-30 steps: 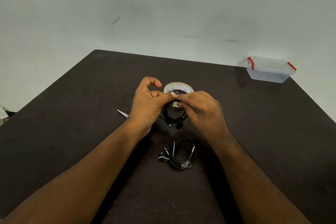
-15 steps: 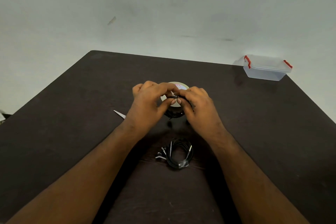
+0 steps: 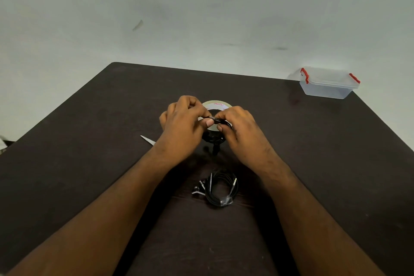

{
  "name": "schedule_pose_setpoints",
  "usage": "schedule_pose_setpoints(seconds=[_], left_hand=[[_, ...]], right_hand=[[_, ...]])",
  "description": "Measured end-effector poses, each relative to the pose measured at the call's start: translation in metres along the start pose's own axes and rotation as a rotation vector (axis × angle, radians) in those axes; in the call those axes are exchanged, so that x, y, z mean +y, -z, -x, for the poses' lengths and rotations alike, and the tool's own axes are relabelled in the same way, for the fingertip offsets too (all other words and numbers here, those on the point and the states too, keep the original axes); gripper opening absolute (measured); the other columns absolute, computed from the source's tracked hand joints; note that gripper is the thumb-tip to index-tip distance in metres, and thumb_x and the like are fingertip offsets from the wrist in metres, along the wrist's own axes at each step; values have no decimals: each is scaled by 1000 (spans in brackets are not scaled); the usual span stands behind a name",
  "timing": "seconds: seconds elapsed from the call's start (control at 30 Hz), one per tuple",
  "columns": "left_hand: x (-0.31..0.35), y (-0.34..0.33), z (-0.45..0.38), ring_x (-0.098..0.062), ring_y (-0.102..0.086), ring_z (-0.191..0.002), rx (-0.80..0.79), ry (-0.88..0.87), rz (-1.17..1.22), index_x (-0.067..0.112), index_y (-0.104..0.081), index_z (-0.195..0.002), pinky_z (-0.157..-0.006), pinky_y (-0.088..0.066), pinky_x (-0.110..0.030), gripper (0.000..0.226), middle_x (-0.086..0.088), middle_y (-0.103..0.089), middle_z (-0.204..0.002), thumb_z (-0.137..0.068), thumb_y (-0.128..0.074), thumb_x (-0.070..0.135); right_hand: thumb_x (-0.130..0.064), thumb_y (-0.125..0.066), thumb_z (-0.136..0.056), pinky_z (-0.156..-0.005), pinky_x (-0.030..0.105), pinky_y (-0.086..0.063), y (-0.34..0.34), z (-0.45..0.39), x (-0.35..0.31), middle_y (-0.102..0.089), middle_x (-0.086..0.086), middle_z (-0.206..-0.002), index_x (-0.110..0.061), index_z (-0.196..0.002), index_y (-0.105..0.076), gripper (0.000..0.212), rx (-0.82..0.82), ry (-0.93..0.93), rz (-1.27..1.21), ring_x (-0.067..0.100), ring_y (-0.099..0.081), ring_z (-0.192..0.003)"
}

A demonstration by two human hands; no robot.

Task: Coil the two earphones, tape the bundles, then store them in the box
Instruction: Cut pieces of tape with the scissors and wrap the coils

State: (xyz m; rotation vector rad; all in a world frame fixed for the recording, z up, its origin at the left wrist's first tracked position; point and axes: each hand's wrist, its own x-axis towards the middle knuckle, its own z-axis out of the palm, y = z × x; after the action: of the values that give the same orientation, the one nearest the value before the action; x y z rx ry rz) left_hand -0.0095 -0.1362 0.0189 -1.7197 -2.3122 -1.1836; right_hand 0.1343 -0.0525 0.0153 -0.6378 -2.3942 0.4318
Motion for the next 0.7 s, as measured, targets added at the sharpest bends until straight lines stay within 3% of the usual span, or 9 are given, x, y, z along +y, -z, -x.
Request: schedule_pose_setpoints(seconds=[0.1,0.2,0.33,0.43,0.57,0.7], left_hand=[[-2,2,-2,-16,-36,-123,-108,89,143,34,-66,-86,-96,-19,-34,6,13,-45,-122,-91,-62,33],[1,5,-2,-12,-42,-125,-221,166,422,32,-68,-77,-108,-31,-45,16,10,-49,-123,-91,-62,25],[4,10,0,-5,-52,-119,-306,247,776,21,-73,-75,-101,-40,-25,24,-5,-57,-125,-93,-60,13],[3,13,-1,-3,-57,-115,-316,281,855,14,-74,-82,-94,-43,-14,19,-5,-62,-124,-93,-59,13],[1,11,-1,-9,-59,-116,-300,270,881,4,-73,-93,-105,-42,-26,15,-7,-66,-120,-92,-59,9],[-3,14,0,-11,-65,-107,-338,154,819,6,-73,-102,-97,-47,-24,19,-6,-73,-106,-95,-56,11]], right_hand=[[-4,-62,-88,-91,34,-48,2,0,-1,-62,1,-111,-12,-112,-63,26,10,17,10,19,-56,-105],[0,-64,-85,-85,40,-53,2,1,-2,-67,3,-104,-9,-108,-67,25,85,46,9,21,-62,-99],[-4,-73,-80,-78,43,-57,3,3,-2,-73,6,-100,-6,-107,-70,27,194,120,-16,25,-69,-92],[-13,-77,-77,-76,40,-57,5,3,2,-74,7,-99,-4,-105,-71,30,287,222,18,27,-70,-86],[-12,-76,-80,-82,32,-51,4,3,5,-71,7,-102,-5,-93,-75,15,381,339,4,23,-65,-90],[-9,-77,-78,-81,33,-54,2,2,6,-73,4,-98,-6,-86,-76,9,382,294,-146,17,-68,-90]])
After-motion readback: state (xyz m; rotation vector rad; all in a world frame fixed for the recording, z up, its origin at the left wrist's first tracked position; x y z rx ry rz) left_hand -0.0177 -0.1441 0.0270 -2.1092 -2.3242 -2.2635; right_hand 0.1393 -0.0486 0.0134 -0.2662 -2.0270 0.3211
